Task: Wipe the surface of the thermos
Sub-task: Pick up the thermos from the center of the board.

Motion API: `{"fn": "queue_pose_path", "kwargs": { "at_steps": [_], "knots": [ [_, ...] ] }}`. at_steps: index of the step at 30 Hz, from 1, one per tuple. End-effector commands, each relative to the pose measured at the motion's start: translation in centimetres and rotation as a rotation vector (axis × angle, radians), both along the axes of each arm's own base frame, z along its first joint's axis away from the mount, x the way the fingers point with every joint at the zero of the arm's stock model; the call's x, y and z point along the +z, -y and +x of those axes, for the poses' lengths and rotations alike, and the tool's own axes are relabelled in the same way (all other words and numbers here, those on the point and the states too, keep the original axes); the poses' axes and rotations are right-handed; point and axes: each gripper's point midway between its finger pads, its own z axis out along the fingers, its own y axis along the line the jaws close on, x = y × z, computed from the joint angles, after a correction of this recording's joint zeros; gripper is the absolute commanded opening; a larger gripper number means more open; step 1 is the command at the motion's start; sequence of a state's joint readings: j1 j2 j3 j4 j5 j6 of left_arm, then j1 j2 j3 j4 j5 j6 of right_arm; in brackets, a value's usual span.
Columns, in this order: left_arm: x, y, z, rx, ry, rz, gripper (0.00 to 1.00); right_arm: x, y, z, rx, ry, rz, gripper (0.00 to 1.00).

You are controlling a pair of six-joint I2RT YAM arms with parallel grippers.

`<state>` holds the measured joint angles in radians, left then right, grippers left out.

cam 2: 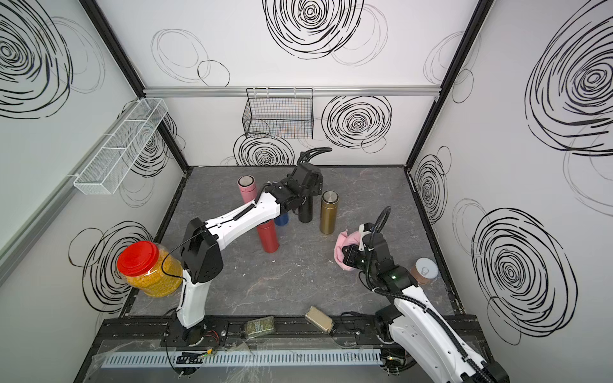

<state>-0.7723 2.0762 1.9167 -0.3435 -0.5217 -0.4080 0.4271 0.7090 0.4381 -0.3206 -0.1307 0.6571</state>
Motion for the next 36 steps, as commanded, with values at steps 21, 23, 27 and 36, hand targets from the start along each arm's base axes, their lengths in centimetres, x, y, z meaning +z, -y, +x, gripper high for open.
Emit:
{"fn": "queue_pose_path", "kwargs": {
  "at_steps": [21,23,27,36],
  "knots": [
    [-2.6,-0.2,-0.6,0.039,-0.029,0.015,0.86,0.0,-0.5,0.7,0.017,0.028,0.033,0.00],
    [-2.9,-0.4,-0.6,0.046,-0.035,0.023,0.86,0.1,-0.5,0.7,0.019,0.029,0.035,0.00],
    [-3.8,-0.6,-0.7,0.047,-0.050,0.023,0.85,0.2,-0.5,0.8,0.015,0.033,0.038,0.00],
    [-4.5,-0.9,-0.7,0.053,-0.056,0.011,0.82,0.4,-0.6,1.0,0.013,0.037,0.044,0.00]
  ]
}}
